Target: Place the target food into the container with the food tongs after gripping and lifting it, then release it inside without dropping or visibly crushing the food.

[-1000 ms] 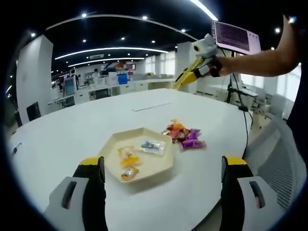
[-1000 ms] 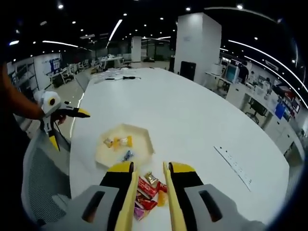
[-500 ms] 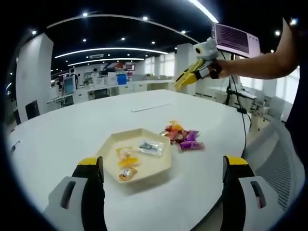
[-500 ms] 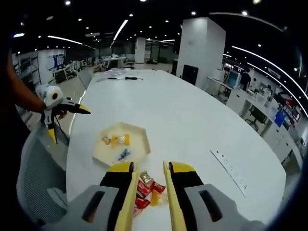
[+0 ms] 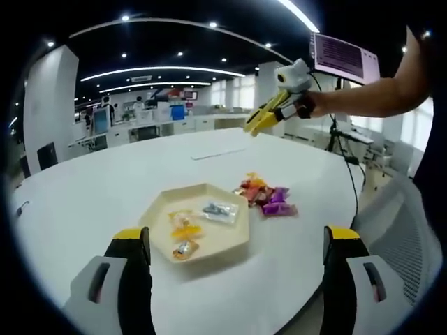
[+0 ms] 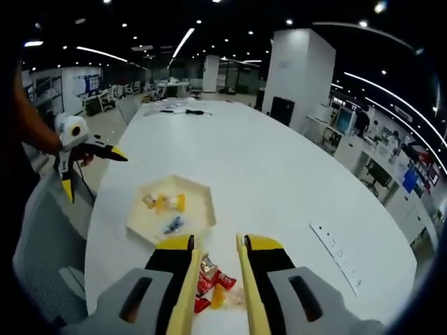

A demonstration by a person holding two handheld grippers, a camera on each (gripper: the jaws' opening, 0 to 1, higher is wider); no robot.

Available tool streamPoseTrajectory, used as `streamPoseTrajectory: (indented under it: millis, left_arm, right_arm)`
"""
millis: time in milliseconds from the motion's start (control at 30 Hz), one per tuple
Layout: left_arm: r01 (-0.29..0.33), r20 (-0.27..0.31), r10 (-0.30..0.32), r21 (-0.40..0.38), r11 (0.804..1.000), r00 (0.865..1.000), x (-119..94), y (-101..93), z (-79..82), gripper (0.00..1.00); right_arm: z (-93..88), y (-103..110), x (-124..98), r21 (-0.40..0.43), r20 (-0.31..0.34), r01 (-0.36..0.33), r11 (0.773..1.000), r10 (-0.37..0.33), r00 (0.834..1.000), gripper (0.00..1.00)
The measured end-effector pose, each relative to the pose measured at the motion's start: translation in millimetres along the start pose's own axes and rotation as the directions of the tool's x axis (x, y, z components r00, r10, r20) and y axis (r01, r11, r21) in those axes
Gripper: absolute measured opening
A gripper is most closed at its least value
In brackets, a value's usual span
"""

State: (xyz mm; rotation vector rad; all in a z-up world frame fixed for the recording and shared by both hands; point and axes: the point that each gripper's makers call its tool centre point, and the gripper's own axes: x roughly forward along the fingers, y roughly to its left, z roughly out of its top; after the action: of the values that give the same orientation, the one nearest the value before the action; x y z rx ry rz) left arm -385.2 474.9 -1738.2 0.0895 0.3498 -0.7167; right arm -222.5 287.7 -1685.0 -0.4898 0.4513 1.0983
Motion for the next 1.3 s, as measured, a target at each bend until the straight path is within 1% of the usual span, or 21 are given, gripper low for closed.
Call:
streamPoseTrajectory:
  millis: [233,300,400,633,900,1033,1067,1200,1300]
  left_arm:
    - [0.001,-0.009,-0.001,-0.004,1.000,1.000,0.9,0.0,-2.1,0.99]
    - [-0.002,-0.011,0.002,-0.004,1.000,1.000,0.8,0.6,-2.3,0.99]
    - [-0.004,-0.014,0.004,-0.007,1.000,1.000,0.9,1.1,-3.3,0.99]
    - [-0.014,-0.018,0.014,-0.009,1.000,1.000,0.9,3.1,-4.1,0.99]
    - [-0.013,-0.025,0.013,-0.010,1.000,1.000,1.3,3.0,-5.5,0.99]
    - [-0.012,-0.027,0.011,-0.012,1.000,1.000,1.6,2.6,-5.5,0.99]
    - [-0.011,-0.028,0.011,-0.013,1.000,1.000,1.7,2.6,-5.8,0.99]
    - [-0.017,-0.026,0.017,-0.016,1.000,1.000,1.5,4.4,-5.7,0.99]
    - [-0.019,-0.025,0.018,-0.018,1.000,1.000,1.2,4.3,-4.8,0.99]
  right_arm:
    - [-12.8,-0.2,17.4,-0.023,-0.008,-0.037,0.999,0.037,0.999,0.28]
    - [-19.8,0.7,23.1,-0.034,-0.025,-0.054,0.998,0.053,0.998,0.28]
    - [-24.9,4.1,30.2,-0.031,-0.019,-0.077,0.997,0.077,0.997,0.28]
    - [-42.6,8.5,47.3,-0.047,-0.045,-0.095,0.994,0.093,0.995,0.28]
    - [-58.1,16.5,61.4,-0.050,-0.074,-0.125,0.991,0.121,0.990,0.28]
    - [-68.0,21.8,72.2,-0.057,-0.112,-0.143,0.988,0.136,0.984,0.28]
    - [-69.9,23.3,73.5,-0.048,-0.118,-0.155,0.987,0.148,0.982,0.28]
    - [-72.8,22.6,78.2,-0.040,-0.115,-0.150,0.988,0.144,0.983,0.28]
    - [-79.7,23.7,82.7,-0.049,-0.138,-0.158,0.986,0.150,0.979,0.28]
